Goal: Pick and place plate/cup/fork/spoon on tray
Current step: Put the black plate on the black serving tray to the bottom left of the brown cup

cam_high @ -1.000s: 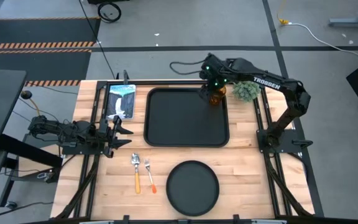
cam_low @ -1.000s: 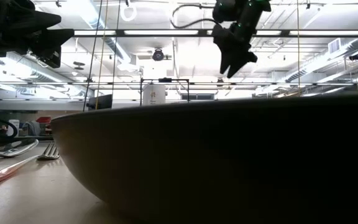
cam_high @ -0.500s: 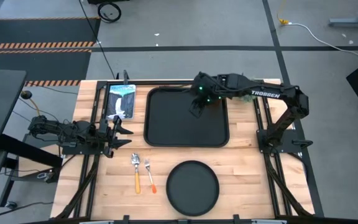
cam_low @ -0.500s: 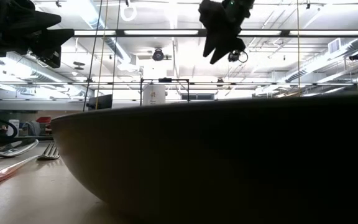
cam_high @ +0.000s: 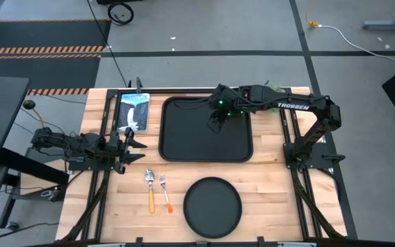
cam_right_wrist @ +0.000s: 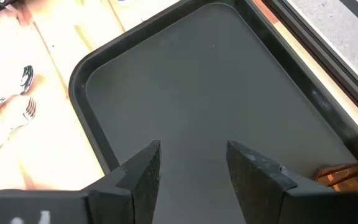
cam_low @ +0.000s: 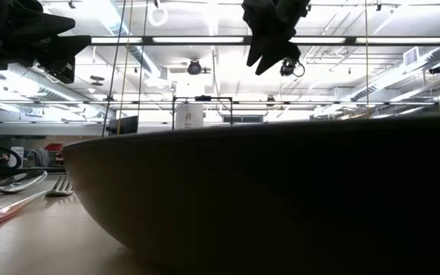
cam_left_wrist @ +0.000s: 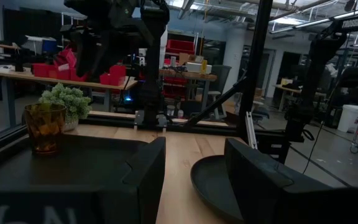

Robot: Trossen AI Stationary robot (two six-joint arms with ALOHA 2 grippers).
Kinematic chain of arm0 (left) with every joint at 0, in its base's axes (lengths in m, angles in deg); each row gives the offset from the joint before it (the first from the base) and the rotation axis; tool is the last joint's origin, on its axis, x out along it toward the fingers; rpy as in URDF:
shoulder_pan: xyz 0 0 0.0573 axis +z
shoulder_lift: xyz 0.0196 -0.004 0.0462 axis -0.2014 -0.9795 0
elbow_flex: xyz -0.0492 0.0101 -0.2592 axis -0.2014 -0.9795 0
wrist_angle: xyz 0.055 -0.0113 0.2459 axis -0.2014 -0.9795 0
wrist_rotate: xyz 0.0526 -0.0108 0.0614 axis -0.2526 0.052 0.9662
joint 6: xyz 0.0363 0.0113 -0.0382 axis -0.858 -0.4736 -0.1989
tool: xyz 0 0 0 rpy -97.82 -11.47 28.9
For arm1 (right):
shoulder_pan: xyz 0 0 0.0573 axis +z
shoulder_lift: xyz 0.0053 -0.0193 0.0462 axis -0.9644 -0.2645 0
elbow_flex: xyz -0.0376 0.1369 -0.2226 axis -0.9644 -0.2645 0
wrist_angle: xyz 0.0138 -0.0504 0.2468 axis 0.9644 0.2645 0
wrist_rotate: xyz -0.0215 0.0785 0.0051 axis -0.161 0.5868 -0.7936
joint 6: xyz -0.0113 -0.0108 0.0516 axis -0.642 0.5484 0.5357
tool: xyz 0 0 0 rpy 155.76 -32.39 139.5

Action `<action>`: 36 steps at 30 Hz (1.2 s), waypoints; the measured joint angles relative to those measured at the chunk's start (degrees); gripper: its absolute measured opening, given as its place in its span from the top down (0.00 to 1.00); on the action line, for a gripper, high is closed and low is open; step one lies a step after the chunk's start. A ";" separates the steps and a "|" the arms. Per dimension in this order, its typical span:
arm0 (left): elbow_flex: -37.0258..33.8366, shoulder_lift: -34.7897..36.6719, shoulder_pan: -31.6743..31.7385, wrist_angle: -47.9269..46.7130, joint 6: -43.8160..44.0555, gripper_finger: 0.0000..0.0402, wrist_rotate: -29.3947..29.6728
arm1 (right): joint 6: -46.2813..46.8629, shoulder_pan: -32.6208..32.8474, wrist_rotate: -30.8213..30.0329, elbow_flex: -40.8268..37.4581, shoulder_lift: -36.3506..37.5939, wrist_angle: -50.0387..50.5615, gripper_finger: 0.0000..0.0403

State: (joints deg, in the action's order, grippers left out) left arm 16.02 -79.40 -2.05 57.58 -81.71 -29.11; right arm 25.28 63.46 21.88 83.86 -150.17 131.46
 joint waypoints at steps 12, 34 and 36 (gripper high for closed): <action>0.02 0.00 -0.02 0.00 0.00 0.57 0.00 | -0.13 0.00 0.32 0.00 0.00 0.00 0.53; 0.02 0.00 0.00 0.00 0.00 0.57 0.01 | -0.17 0.33 1.24 0.00 -0.02 0.13 0.53; 0.02 0.00 -0.01 0.00 0.00 0.57 0.01 | -0.17 0.75 1.51 0.00 -0.02 0.13 0.53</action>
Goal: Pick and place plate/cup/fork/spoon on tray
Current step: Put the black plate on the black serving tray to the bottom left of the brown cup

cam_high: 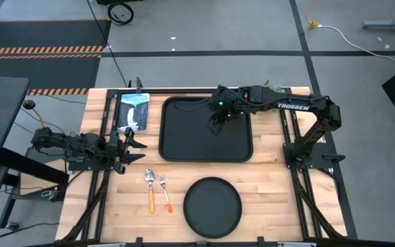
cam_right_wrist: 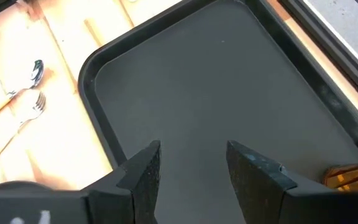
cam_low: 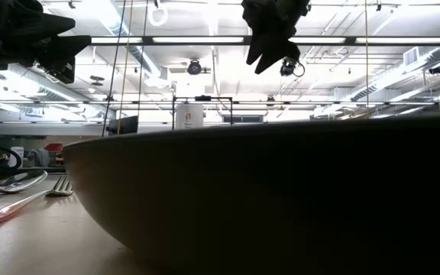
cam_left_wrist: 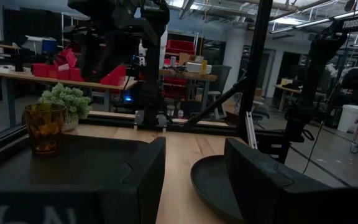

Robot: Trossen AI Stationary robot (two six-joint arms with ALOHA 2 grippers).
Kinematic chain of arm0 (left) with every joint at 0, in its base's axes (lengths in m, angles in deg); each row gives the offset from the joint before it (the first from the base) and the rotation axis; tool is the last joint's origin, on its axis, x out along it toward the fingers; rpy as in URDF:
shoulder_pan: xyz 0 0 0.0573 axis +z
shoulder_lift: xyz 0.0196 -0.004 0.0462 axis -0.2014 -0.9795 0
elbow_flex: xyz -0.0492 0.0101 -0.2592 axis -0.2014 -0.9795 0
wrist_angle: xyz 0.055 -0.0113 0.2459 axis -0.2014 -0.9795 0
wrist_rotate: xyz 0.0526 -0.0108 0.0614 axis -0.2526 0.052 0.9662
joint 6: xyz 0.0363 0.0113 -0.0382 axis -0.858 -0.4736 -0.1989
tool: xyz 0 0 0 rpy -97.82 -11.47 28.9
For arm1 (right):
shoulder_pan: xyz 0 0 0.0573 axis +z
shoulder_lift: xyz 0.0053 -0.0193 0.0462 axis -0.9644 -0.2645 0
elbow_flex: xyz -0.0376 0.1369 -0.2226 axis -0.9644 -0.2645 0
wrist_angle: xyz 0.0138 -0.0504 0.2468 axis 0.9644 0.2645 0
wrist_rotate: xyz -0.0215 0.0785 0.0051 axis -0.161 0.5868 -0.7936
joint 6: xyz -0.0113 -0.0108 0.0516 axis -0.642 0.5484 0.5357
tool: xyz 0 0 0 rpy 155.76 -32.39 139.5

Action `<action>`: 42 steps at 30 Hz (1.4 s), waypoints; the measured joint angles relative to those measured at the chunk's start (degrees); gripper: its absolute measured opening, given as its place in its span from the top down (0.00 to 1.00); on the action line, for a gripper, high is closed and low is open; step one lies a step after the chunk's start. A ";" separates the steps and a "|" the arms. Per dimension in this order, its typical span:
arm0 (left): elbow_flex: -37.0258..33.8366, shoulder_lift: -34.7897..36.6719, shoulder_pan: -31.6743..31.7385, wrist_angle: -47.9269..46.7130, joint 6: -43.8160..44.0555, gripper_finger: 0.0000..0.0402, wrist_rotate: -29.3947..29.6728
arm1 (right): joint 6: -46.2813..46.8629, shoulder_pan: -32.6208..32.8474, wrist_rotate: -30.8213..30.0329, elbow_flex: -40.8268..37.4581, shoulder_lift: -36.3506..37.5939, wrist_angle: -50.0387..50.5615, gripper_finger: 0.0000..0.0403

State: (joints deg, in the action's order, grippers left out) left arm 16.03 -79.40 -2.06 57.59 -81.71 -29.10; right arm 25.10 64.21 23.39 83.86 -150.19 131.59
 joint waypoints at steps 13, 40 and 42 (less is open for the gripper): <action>-0.02 0.00 -0.01 -0.02 0.01 0.57 0.00 | 0.00 0.57 -0.90 -0.02 0.00 0.63 0.53; -0.02 0.00 0.01 -0.01 0.00 0.57 -0.01 | 0.02 0.53 -1.07 -0.02 0.00 0.74 0.53; -0.02 0.00 0.00 -0.02 0.00 0.57 0.01 | 0.02 0.54 -1.06 -0.02 0.00 0.74 0.53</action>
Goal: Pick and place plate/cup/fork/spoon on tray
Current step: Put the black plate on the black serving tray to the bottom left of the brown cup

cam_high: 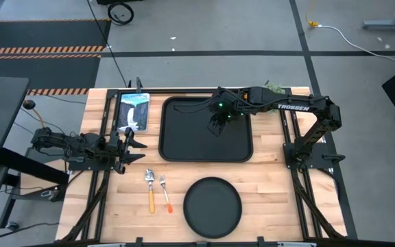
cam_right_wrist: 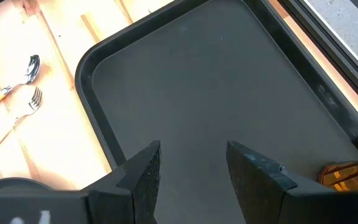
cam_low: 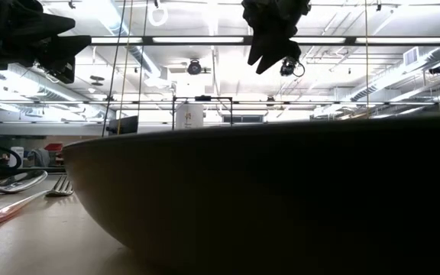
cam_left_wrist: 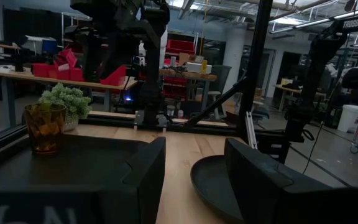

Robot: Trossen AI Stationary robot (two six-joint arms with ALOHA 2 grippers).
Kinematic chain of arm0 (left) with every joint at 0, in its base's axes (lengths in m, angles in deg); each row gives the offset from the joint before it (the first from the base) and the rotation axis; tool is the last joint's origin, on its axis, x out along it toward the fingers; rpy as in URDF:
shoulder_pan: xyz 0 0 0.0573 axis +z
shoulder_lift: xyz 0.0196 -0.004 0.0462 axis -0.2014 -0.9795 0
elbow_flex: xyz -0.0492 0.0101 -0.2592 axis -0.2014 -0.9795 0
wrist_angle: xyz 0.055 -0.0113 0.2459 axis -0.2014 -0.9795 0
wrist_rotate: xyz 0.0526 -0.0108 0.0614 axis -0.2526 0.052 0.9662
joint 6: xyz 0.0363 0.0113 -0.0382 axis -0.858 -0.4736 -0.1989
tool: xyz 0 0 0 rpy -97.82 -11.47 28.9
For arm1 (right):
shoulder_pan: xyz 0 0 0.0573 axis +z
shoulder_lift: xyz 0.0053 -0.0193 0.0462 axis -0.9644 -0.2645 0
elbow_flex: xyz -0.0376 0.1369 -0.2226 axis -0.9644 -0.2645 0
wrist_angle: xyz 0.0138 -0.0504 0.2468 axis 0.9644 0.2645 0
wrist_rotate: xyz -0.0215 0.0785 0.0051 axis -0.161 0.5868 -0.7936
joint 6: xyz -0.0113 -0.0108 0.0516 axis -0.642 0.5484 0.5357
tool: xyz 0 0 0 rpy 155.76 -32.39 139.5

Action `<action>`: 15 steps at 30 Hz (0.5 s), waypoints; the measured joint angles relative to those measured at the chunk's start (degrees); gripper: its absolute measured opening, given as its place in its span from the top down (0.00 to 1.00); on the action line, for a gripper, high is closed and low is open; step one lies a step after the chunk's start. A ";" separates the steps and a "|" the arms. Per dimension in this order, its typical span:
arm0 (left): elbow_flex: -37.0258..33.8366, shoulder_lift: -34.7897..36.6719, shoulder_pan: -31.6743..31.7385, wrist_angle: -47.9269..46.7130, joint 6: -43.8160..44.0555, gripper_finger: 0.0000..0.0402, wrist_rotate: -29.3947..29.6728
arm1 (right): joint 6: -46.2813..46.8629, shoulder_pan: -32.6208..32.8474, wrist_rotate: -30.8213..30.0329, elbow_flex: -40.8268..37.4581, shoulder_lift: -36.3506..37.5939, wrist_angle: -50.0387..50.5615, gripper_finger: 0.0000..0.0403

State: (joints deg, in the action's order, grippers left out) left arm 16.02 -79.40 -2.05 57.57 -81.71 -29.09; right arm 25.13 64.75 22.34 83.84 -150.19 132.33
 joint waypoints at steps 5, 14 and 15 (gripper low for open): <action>0.01 0.00 -0.01 0.01 0.00 0.57 0.00 | 0.00 0.00 0.01 0.00 0.00 0.00 0.53; 0.02 0.00 -0.01 0.01 0.00 0.57 -0.01 | 0.11 0.08 0.01 0.00 -0.02 -0.91 0.53; 0.02 0.00 0.00 0.02 0.00 0.57 0.00 | 0.10 0.25 0.01 -0.24 -0.02 -1.82 0.53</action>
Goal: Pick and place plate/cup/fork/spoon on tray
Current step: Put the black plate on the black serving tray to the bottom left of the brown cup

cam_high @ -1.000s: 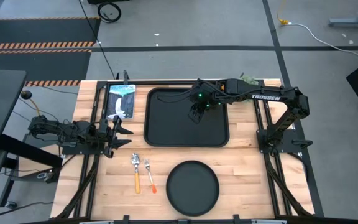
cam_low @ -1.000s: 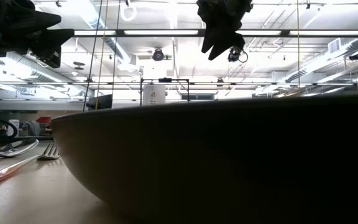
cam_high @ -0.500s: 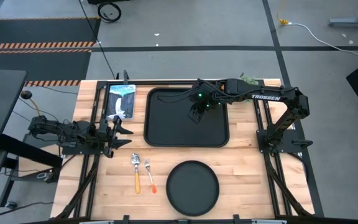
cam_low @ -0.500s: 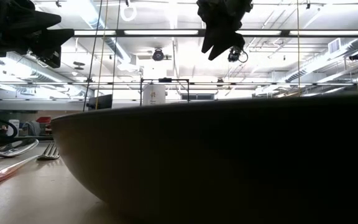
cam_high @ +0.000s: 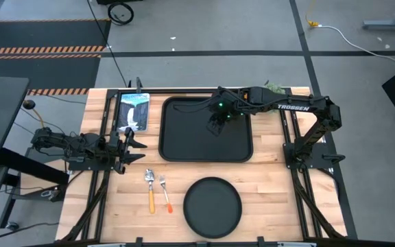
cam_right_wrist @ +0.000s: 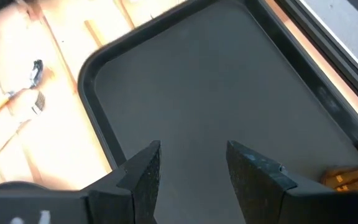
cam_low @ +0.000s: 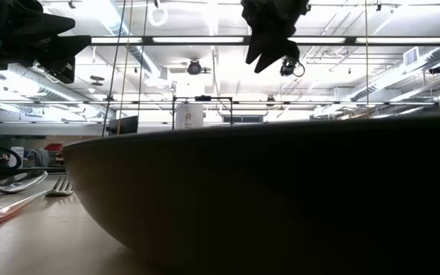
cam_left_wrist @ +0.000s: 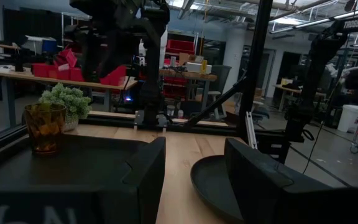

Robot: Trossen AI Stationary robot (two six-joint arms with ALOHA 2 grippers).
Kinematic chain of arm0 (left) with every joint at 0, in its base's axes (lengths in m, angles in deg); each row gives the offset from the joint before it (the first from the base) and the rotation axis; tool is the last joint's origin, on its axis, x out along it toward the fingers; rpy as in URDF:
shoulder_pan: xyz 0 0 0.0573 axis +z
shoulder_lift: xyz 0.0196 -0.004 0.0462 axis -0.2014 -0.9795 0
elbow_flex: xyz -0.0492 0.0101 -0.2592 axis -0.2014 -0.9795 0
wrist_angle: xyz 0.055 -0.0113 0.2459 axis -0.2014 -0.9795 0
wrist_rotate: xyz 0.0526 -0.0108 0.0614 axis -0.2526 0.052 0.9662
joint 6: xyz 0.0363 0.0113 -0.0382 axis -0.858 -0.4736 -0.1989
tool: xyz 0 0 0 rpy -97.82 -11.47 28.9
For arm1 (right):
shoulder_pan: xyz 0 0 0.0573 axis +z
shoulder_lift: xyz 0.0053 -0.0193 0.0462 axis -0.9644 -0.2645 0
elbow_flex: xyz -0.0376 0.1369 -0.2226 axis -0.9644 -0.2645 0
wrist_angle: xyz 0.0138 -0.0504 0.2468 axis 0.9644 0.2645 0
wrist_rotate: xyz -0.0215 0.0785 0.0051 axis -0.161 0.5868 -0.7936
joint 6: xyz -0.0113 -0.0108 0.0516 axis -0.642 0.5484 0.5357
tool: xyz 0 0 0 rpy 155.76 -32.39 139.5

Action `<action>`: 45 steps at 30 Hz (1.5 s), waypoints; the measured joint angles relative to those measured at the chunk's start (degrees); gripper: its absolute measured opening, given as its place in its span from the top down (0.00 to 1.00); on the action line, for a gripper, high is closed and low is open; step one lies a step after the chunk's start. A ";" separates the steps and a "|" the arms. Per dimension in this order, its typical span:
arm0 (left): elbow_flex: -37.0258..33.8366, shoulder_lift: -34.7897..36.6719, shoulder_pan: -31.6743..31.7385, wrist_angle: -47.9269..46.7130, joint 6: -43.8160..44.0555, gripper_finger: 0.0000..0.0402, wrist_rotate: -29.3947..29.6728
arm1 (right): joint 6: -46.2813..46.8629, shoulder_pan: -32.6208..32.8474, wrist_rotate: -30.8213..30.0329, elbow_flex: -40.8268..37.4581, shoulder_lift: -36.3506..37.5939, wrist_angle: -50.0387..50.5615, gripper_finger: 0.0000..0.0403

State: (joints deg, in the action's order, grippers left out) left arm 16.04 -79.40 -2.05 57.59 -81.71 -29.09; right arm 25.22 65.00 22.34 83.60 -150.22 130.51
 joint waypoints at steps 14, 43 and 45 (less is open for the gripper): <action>-0.02 0.00 0.00 -0.02 0.00 0.57 -0.01 | 0.39 11.73 0.29 -7.78 0.02 -11.36 0.53; -0.02 0.00 -0.02 -0.02 0.01 0.57 -0.02 | 27.25 25.66 3.50 -26.66 0.00 -14.24 0.53; -0.02 0.00 -0.02 -0.01 0.01 0.57 -0.02 | 28.68 26.79 3.52 -26.66 0.00 -11.29 0.53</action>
State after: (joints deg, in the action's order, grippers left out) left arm 16.02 -79.40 -2.07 57.58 -81.70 -29.11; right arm 53.91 91.79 25.86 56.93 -150.22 119.22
